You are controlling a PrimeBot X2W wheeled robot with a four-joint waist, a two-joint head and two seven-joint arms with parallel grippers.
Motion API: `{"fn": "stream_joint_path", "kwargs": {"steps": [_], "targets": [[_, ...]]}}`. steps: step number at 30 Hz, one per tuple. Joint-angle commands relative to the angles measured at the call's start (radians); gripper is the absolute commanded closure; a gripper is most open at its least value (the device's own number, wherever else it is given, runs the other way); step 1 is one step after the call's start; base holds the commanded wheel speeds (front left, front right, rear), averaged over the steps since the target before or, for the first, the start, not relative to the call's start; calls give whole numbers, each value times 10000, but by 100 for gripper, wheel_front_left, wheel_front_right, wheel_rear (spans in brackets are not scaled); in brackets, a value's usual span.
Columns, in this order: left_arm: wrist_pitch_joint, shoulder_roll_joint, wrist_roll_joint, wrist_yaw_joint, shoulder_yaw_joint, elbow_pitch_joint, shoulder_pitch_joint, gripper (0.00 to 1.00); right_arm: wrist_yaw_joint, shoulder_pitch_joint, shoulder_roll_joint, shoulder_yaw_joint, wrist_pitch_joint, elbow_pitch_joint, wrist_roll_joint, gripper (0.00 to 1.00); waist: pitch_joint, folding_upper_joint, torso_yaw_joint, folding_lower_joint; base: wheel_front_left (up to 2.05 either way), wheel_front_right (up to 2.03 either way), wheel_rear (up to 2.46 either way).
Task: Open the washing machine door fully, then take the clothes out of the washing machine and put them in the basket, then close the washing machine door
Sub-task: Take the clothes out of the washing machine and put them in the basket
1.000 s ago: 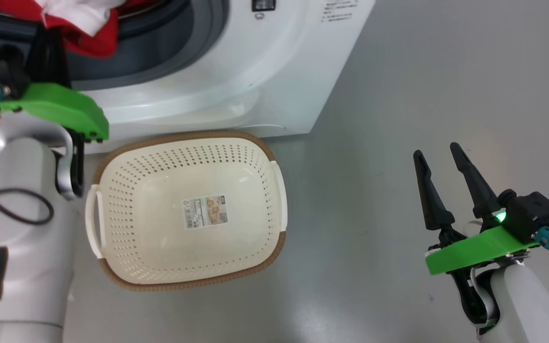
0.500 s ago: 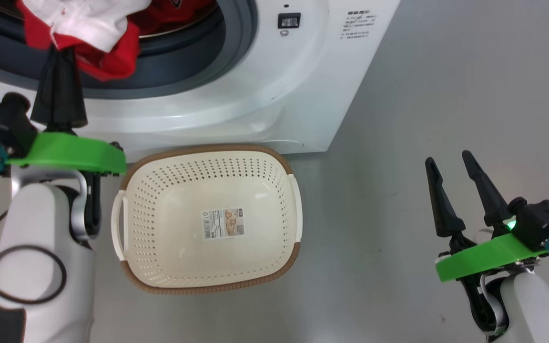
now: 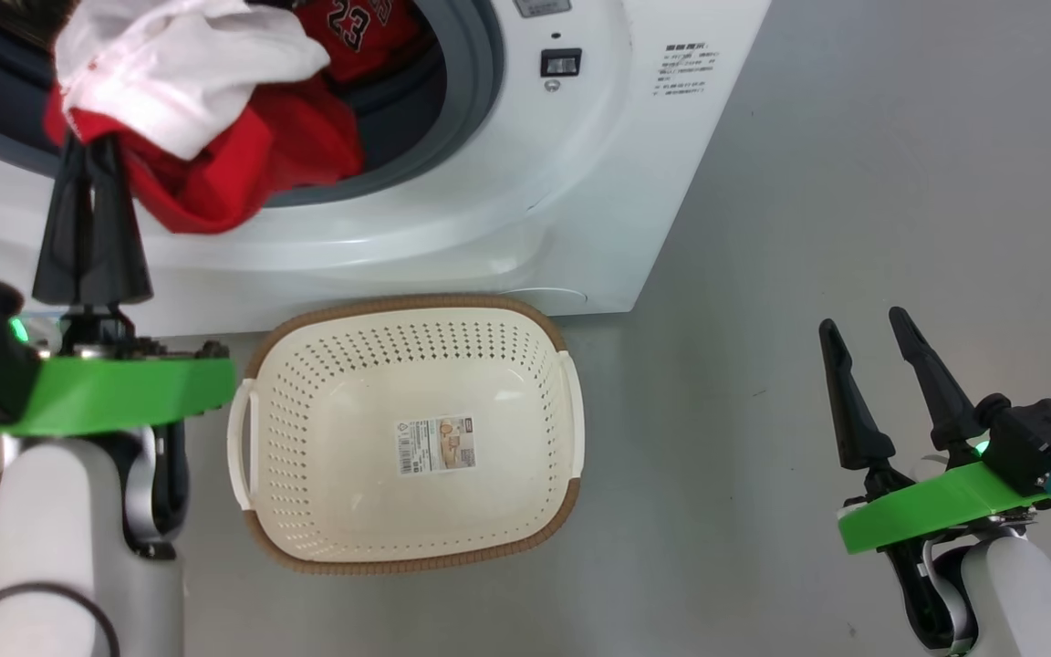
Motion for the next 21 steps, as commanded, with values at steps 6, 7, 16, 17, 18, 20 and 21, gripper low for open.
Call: {"fn": "stream_joint_path", "kwargs": {"steps": [6, 7, 16, 17, 18, 20, 21], "targets": [[-78, 142, 109, 22, 162, -1418, 684, 100, 48, 212, -104, 142, -65, -262, -68, 0, 39, 0, 73, 0, 0, 0, 0], [-78, 133, 91, 50, 136, -1569, 758, 100, 48, 205, -105, 145, -65, -265, -68, 0, 50, 0, 80, 0, 0, 0, 0], [-78, 102, -277, 338, -273, -1812, 1544, 100, 48, 129, -109, 206, -65, -273, -78, 0, 186, 0, 114, 0, 0, 0, 0], [-78, 101, -321, 359, -400, -1664, 1650, 100, 48, 121, -105, 212, -65, -275, -78, 0, 215, 0, 116, 0, 0, 0, 0], [-78, 100, -369, 396, -526, -1495, 1752, 100, 48, 110, -100, 218, -65, -278, -78, 0, 249, 0, 115, 0, 0, 0, 0], [-78, 100, -436, 437, -653, -1304, 1844, 100, 48, 95, -94, 223, -65, -284, -77, 0, 300, 0, 114, 0, 0, 0, 0], [-78, 100, -486, 469, -788, -1079, 1915, 100, 48, 72, -90, 224, -65, -292, -77, 0, 346, 0, 119, 0, 0, 0, 0]]}}
